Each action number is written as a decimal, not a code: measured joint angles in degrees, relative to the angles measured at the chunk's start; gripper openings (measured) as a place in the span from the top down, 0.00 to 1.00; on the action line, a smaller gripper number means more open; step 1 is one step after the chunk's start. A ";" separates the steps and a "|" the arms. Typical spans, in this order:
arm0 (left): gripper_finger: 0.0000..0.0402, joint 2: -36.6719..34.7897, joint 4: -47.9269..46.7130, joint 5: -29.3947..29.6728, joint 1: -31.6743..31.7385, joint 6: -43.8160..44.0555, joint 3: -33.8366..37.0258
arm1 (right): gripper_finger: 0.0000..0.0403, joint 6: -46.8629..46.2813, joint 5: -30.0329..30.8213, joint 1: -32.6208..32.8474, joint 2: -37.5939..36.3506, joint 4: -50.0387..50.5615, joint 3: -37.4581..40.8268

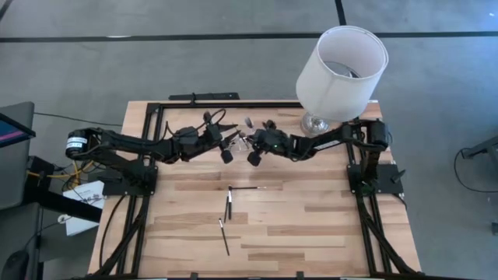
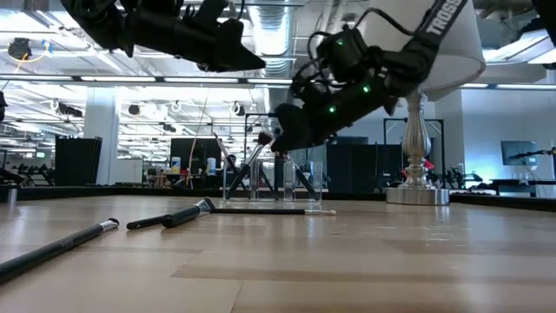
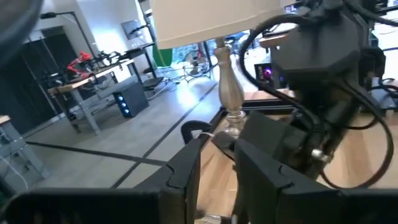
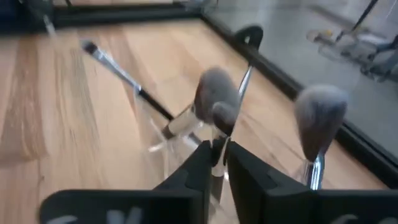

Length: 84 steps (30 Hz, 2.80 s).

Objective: Sort items
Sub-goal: Put the foundation brush into the transparent organizer, then put the white eyeshadow brush into the transparent organizer

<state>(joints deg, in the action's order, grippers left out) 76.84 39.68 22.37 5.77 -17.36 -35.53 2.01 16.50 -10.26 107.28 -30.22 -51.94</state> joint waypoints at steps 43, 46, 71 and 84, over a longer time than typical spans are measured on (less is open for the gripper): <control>0.75 0.04 -0.87 0.33 -2.33 -0.18 0.02 | 0.65 2.42 -21.21 14.78 0.36 -4.35 11.70; 0.75 0.04 -0.88 0.33 -2.33 -0.18 0.02 | 0.66 -0.41 -22.58 13.24 2.55 -11.50 13.83; 0.75 0.04 -3.87 -22.59 -2.72 13.05 0.02 | 0.97 1.06 -23.83 11.54 13.49 -23.76 15.13; 0.75 18.63 -9.52 -26.19 -11.09 28.34 -1.20 | 0.97 1.70 -18.63 12.80 -0.93 -5.46 15.41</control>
<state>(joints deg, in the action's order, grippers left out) 95.47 30.16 -3.82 -5.33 10.98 -36.73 3.71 -2.13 2.53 106.35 -35.68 -36.53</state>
